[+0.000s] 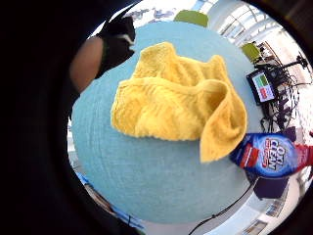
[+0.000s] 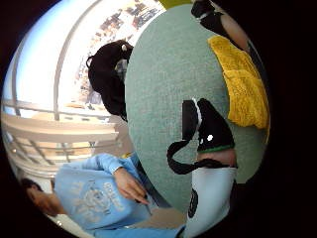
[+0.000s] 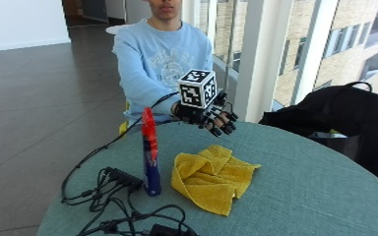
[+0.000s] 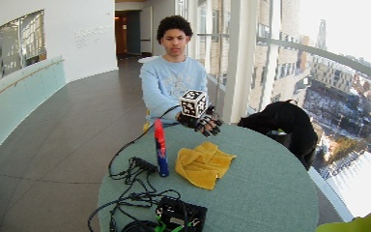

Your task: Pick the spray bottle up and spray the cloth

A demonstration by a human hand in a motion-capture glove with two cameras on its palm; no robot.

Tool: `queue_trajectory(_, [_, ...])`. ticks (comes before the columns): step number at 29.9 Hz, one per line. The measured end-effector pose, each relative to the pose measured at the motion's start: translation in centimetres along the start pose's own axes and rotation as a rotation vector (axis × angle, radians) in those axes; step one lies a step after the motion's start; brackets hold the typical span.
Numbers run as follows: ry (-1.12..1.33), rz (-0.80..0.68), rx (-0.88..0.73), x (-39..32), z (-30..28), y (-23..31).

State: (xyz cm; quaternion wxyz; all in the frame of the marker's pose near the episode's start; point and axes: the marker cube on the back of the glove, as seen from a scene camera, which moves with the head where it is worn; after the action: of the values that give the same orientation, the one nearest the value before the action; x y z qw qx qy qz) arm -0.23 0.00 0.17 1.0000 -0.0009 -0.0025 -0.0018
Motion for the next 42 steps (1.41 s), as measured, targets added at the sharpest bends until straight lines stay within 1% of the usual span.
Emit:
queue_trajectory(16, [0.019,0.007,-0.014,0.0,0.1,1.0])
queue_trajectory(27, [-0.017,0.070,0.062,0.7,-0.8,2.4])
queue_trajectory(33, [-0.132,0.105,0.156,1.2,-2.7,5.2])
queue_trajectory(42, [-0.341,0.195,0.314,3.5,-5.7,12.2])
